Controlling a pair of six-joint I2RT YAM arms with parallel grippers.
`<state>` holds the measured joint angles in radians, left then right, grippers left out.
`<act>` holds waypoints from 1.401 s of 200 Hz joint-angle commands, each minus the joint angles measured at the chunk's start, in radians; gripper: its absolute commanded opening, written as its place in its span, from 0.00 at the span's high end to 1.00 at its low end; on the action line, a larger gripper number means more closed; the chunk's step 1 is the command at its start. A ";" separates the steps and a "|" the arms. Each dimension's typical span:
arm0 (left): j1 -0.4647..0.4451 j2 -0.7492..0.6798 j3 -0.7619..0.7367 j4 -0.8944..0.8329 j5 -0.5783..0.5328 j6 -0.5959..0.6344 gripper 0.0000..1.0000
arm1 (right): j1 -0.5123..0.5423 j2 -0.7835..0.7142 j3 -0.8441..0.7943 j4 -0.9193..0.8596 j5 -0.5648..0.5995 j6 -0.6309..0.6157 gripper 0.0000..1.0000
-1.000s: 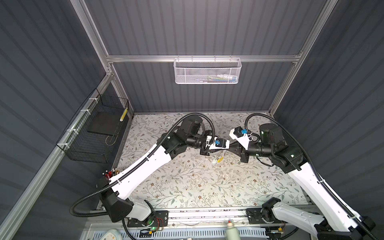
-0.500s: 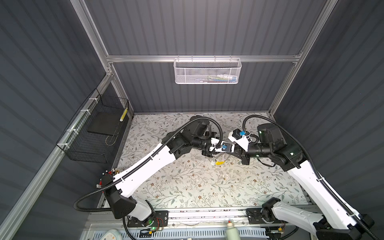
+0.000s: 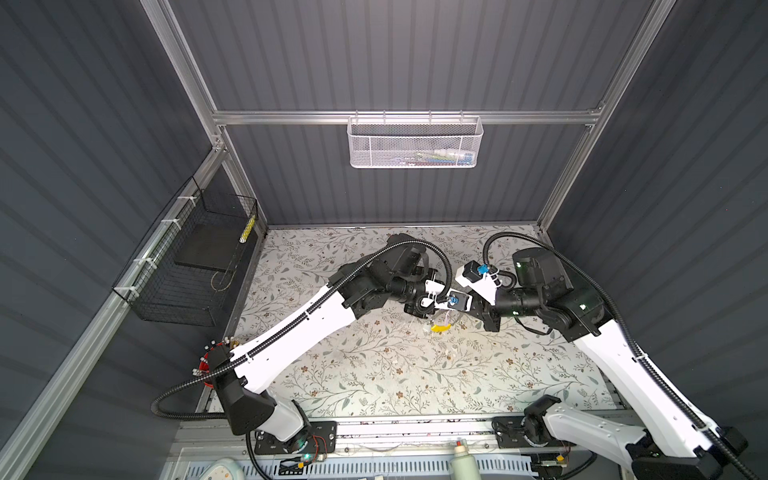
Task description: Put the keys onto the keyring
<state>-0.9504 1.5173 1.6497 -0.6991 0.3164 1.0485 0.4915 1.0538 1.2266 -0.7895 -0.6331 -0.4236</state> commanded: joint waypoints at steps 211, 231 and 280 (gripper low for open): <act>0.123 -0.139 -0.314 0.627 0.354 -0.562 1.00 | 0.004 -0.344 -0.264 0.387 0.275 0.174 0.69; 0.124 -0.141 -0.349 0.721 0.343 -0.646 1.00 | 0.006 -0.332 -0.273 0.436 0.240 0.228 0.70; 0.127 -0.149 -0.440 1.003 0.283 -0.880 1.00 | 0.017 -0.278 -0.263 0.498 0.268 0.283 0.69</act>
<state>-0.8265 1.3979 1.2457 0.0834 0.6209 0.3416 0.4984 0.7624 0.9604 -0.3576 -0.3790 -0.1997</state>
